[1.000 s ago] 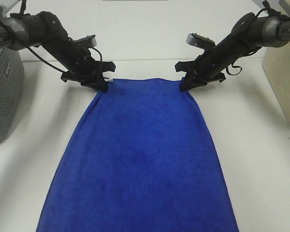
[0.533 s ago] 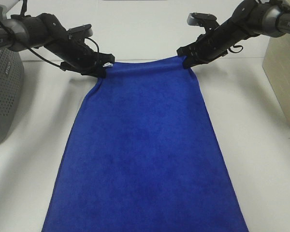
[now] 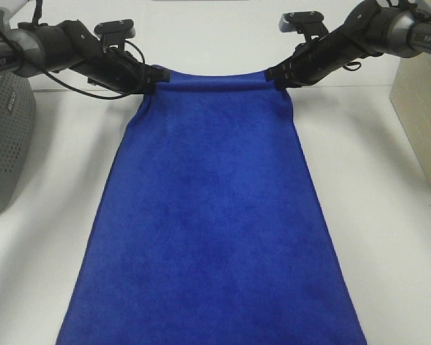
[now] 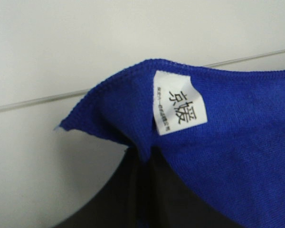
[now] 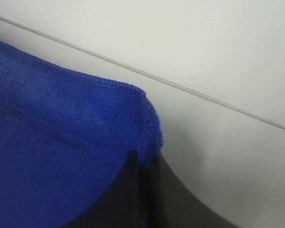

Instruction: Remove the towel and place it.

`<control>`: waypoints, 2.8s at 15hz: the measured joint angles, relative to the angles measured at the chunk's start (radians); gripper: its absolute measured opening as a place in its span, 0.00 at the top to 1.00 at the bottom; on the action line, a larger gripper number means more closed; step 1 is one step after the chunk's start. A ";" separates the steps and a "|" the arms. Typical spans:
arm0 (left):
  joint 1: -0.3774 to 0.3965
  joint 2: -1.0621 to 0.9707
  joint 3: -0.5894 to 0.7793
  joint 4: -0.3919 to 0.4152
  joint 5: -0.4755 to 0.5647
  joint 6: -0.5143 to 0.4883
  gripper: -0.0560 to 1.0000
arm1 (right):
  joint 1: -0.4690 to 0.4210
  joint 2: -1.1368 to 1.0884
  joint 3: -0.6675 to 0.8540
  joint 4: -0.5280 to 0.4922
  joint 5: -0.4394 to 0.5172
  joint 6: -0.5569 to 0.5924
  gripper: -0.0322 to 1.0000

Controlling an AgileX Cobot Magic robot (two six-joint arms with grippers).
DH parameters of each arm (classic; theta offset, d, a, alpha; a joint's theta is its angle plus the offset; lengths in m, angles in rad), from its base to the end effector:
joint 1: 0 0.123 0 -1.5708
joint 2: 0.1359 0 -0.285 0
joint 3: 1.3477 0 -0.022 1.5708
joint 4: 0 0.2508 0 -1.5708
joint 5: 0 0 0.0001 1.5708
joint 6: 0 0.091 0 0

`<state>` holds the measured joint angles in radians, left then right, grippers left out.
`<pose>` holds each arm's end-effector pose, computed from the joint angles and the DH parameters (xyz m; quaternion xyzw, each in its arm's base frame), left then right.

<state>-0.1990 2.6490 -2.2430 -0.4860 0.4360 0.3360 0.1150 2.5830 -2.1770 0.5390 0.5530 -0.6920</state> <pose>0.5647 -0.1322 0.1066 0.0813 0.9015 -0.1530 0.3965 0.5590 0.0893 0.1189 -0.2039 0.8977 0.1064 0.3759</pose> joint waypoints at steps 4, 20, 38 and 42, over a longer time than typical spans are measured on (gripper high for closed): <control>-0.001 0.000 0.000 0.000 -0.053 0.010 0.94 | 0.001 0.005 0.000 0.007 -0.043 -0.035 0.96; -0.002 0.023 0.000 0.048 -0.119 0.013 0.94 | 0.007 0.048 0.000 0.160 -0.125 -0.236 0.96; 0.000 0.008 0.002 0.042 -0.136 -0.013 0.30 | 0.007 0.010 0.000 0.050 -0.131 -0.081 0.33; 0.001 -0.081 0.003 0.068 -0.002 -0.014 0.21 | 0.007 -0.115 0.000 -0.009 0.051 0.057 0.28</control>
<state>-0.1980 2.5680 -2.2400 -0.4180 0.4340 0.3220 0.1220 2.4680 -2.1770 0.5300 0.6040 -0.6350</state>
